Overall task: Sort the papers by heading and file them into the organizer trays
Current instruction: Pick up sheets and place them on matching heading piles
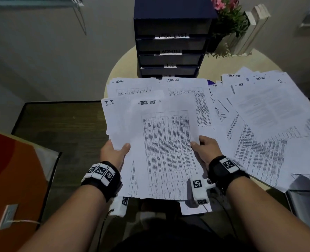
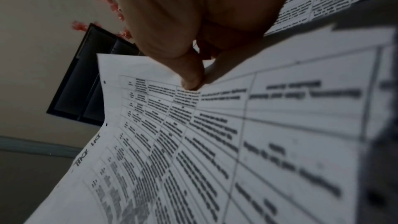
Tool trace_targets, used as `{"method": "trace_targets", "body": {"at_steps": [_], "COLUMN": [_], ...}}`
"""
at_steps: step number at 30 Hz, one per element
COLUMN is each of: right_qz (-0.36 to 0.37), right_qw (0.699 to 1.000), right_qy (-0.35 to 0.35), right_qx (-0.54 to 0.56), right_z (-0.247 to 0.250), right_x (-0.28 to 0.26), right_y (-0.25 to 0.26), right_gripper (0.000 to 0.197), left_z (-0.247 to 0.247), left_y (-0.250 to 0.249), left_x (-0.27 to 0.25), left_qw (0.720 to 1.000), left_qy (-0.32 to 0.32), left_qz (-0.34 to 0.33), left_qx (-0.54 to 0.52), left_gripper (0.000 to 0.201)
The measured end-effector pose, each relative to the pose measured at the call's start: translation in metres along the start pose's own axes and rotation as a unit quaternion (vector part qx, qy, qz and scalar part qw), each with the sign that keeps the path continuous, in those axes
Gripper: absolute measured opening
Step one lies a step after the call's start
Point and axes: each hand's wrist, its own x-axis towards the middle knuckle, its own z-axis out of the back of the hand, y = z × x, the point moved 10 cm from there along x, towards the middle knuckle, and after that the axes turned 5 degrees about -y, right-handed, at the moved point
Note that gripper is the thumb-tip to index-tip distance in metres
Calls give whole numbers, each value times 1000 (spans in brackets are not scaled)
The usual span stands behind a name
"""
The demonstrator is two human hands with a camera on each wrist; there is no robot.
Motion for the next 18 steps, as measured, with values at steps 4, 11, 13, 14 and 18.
{"method": "trace_targets", "body": {"at_steps": [4, 11, 13, 14, 18], "right_qz": [-7, -52, -52, -54, -75], "right_qw": [999, 998, 997, 997, 995], "right_qy": [-33, -6, 15, 24, 30], "right_qx": [23, 43, 49, 55, 65], "right_z": [14, 16, 7, 2, -6], "right_x": [13, 8, 7, 6, 2], "right_y": [-11, -12, -13, -13, -13], "right_gripper": [9, 21, 21, 21, 16], "left_z": [3, 9, 8, 7, 4], "left_y": [-4, -6, -5, -6, -14], "left_x": [0, 4, 5, 4, 0], "left_qw": [1000, 999, 999, 999, 999], "left_qy": [-15, -43, -46, -46, -47], "left_qz": [0, -2, 2, 0, -15], "left_qx": [-2, 11, 16, 19, 21], "left_gripper": [24, 25, 30, 32, 33]}}
